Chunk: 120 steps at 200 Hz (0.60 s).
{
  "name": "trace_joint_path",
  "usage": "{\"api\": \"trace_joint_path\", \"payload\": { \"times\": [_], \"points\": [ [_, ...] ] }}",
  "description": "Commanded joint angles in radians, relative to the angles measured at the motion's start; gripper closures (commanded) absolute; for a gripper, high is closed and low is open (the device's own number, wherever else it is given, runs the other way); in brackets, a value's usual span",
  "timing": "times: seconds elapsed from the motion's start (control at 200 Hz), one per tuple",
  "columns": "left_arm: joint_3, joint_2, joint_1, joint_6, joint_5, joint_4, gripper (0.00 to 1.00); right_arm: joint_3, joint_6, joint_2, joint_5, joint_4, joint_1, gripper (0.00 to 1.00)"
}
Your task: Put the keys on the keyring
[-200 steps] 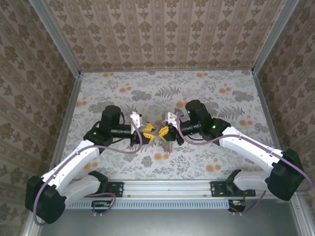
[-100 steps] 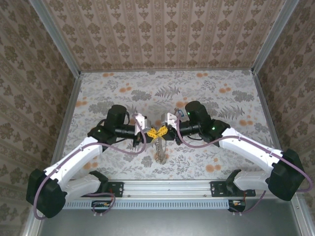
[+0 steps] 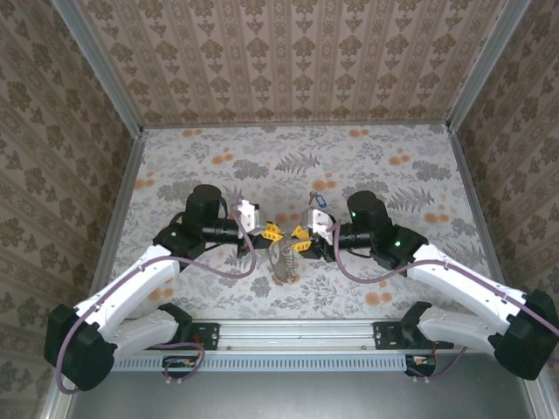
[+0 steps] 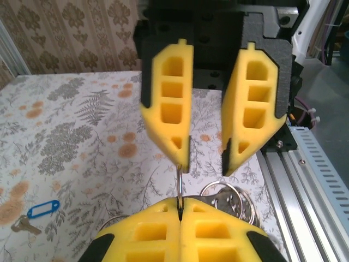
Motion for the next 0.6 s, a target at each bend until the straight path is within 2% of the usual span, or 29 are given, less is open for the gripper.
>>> {"api": "trace_joint_path", "payload": {
  "times": [0.0,0.145,0.285,0.595],
  "points": [
    [-0.02,-0.004,0.0,-0.055,0.061,0.117,1.0,-0.053,-0.01,-0.043,0.014,0.006,-0.005,0.7],
    [-0.029,0.011,-0.009,-0.082,0.104,0.173,1.0,-0.091,0.062,-0.048,0.008,0.119,-0.005,0.69],
    [-0.031,0.025,-0.02,-0.044,0.166,0.183,1.0,-0.093,0.069,-0.036,0.005,0.168,-0.005,0.68],
    [-0.022,0.042,-0.055,-0.021,0.148,0.189,1.0,-0.098,0.022,-0.075,0.013,0.156,-0.005,0.75]
  ]
}}
